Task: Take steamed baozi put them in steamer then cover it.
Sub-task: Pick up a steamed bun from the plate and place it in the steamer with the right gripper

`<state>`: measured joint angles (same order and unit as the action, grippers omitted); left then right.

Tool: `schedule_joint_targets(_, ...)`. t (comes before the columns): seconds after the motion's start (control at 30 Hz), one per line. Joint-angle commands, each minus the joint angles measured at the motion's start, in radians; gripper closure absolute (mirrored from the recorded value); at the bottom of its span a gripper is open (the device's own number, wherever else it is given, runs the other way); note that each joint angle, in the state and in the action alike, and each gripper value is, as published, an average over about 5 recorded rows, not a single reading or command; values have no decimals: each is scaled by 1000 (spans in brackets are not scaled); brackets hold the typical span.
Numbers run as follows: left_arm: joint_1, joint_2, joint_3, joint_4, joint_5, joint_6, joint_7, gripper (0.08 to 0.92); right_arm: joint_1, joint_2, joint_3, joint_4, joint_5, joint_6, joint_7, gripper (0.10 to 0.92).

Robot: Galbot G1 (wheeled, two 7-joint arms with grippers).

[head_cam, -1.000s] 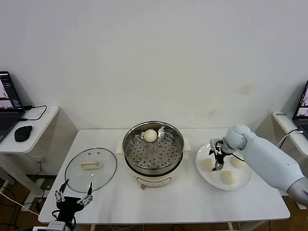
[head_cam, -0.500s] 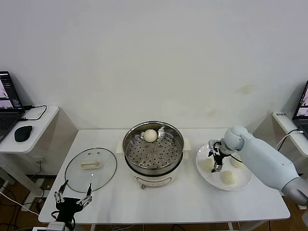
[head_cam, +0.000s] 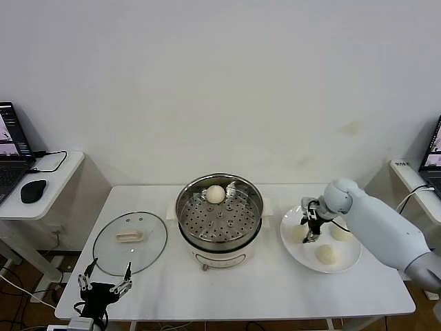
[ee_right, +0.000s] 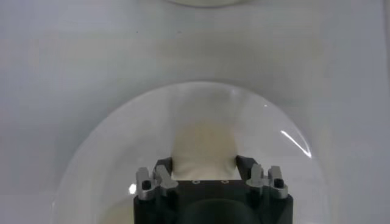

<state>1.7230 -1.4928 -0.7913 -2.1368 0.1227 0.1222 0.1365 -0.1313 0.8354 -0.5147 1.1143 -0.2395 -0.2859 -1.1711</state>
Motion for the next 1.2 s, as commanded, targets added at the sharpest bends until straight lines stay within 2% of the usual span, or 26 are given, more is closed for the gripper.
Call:
schedule_joint_targets(0.03, -8, -2, 0, -3, -1, -3, -2, 177, 124, -68, -59, 86, 110, -18, -30, 380)
schedule_joint_targets(0.23, -30, 4, -6, -9, -5, -3, 0, 177, 367, -120, -210, 182, 240, -41, -59, 374)
schedule_joint_targets(0.4, -38, 10, -8, -11, -15, -7, -3, 177, 540, -96, -323, 216, 356, -74, -92, 372)
schedule_joint_targets(0.73, -33, 6, -15, -49, -7, -7, -3, 177, 669, 97, -434, 191, 502, -157, -109, 372)
schedule_joint_targets(1.2, -30, -12, -22, -82, -4, -14, -10, 177, 574, 424, -479, 15, 542, -203, -81, 372)
